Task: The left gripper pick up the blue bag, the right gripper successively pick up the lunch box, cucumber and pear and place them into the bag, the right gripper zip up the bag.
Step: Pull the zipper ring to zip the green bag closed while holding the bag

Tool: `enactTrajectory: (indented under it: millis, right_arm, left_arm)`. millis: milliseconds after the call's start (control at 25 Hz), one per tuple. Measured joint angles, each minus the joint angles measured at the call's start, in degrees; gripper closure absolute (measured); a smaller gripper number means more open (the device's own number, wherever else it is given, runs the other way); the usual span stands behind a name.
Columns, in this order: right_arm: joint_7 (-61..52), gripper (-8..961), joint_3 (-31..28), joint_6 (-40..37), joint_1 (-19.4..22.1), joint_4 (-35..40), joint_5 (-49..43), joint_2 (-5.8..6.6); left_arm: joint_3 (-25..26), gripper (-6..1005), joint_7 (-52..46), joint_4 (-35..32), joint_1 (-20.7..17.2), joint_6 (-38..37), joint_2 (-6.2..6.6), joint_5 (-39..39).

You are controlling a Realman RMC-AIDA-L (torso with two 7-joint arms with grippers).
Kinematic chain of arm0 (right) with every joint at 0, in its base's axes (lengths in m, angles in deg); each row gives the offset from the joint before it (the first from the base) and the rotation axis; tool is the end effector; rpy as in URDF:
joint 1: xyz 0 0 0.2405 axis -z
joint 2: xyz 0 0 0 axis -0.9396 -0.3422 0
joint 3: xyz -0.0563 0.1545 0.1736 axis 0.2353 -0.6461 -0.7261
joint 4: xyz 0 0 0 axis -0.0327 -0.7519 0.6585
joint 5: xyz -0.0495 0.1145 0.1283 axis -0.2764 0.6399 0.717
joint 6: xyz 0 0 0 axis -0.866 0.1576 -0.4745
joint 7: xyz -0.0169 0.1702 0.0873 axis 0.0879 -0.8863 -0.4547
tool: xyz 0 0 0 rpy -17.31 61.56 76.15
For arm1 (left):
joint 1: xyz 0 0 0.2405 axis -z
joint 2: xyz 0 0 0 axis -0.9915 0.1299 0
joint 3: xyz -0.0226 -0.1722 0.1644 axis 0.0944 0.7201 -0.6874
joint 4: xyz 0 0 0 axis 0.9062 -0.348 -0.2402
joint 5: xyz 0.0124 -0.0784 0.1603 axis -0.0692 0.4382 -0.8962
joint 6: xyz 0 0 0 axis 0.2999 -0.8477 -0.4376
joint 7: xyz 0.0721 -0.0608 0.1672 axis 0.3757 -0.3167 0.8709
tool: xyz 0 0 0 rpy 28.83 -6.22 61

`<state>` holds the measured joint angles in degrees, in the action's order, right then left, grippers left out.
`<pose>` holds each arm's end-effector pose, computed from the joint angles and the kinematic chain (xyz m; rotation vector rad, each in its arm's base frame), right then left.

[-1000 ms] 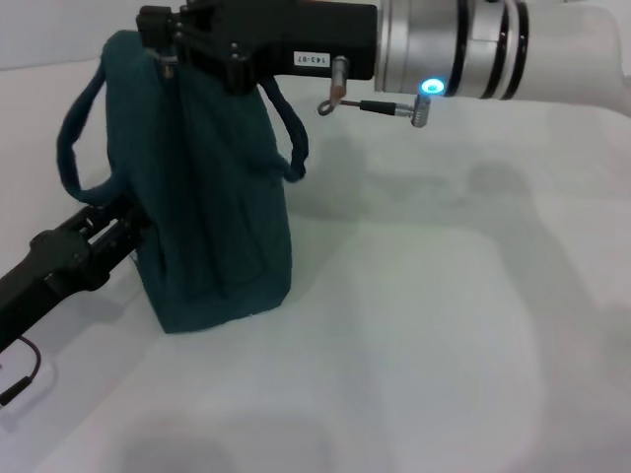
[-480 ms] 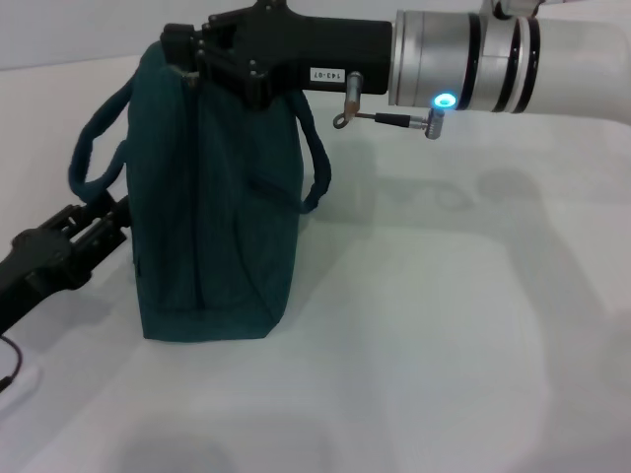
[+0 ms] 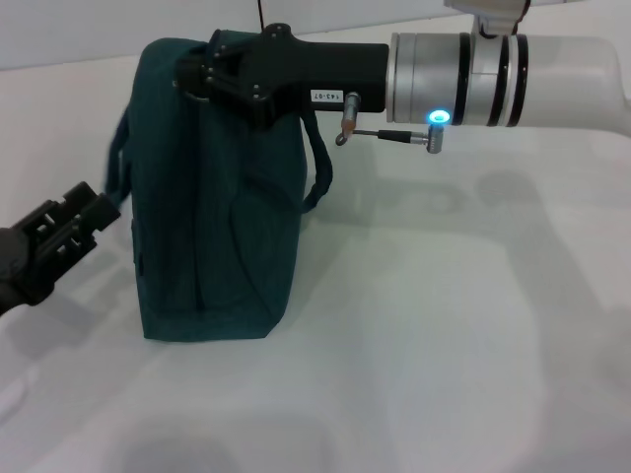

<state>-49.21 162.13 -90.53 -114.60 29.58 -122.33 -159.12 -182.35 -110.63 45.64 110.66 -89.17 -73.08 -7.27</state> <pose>0.0587 0.3684 -0.0620 -2.6956 0.2937 1.0871 -0.2262 0.2760 0.0044 -2.2709 -0.9062 -1.3230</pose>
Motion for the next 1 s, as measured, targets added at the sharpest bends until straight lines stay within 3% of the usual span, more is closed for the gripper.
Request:
enactTrajectory:
  millis: [360,480,560,680,760,840,1000]
  right_arm:
    - [1.34,942,-0.1,0.5,0.45,-0.3,0.27,0.1]
    - [1.45,942,-0.3,-0.01,1.26,-0.3,0.38,0.17]
    - [1.83,942,-0.68,-0.37,1.75,-0.28,0.38,0.14]
    - [2.71,942,-1.16,-0.95,2.6,-0.28,0.52,0.1]
    - [2.85,942,-1.6,-1.01,3.01,-0.29,0.56,0.11]
    - [2.9,942,-2.22,-0.92,3.24,-0.49,0.57,0.13]
    - [2.98,942,-4.01,-0.5,3.17,-1.84,0.51,0.17]
  left_arm:
    - [-0.01,490,-6.3,2.04,2.16,1.44,0.04,-1.4]
    - [-0.01,490,-11.6,5.97,4.36,1.66,1.17,0.19]
    - [-0.02,490,-16.5,8.66,6.78,1.22,2.64,0.29]
    - [-0.08,490,-25.05,12.73,11.59,0.19,4.88,-2.89]
    - [-0.09,490,-30.26,17.86,15.59,0.0,5.27,-6.85]
    - [-0.09,490,-33.09,24.27,18.8,-0.32,4.68,-10.83]
    - [-0.13,491,-34.52,41.23,24.76,-2.97,0.07,-16.9]
